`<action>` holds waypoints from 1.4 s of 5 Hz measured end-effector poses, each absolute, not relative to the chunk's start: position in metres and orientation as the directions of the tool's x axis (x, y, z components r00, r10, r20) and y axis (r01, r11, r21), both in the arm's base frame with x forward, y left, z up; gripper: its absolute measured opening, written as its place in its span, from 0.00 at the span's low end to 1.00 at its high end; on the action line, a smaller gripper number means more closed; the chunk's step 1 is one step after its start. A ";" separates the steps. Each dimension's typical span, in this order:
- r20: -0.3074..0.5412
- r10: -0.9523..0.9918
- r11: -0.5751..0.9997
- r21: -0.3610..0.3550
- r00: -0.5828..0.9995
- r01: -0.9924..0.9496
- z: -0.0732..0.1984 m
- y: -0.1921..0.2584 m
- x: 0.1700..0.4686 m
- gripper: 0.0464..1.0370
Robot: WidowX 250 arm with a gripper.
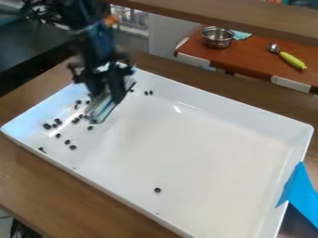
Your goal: Sweep into pile
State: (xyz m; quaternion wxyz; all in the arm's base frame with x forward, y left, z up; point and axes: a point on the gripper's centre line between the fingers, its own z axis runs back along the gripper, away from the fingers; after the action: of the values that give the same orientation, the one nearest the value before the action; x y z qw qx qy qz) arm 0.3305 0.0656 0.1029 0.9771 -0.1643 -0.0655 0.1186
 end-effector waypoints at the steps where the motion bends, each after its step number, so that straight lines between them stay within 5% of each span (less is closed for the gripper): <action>1: 0.137 0.232 0.901 -0.403 0.963 -0.160 0.128 0.027 0.319 0.35; 2: 0.175 0.133 0.915 -0.399 0.975 -0.053 0.123 -0.026 0.299 0.35; 4: 0.196 0.069 0.935 -0.354 0.978 0.005 0.069 -0.098 0.285 0.35; 7: 0.193 0.104 0.956 -0.291 0.976 -0.045 0.044 -0.119 0.297 0.35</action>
State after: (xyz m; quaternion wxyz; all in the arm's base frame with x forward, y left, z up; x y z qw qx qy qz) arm 0.2968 -0.1190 0.0439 0.9834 -0.1440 -0.1035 0.0379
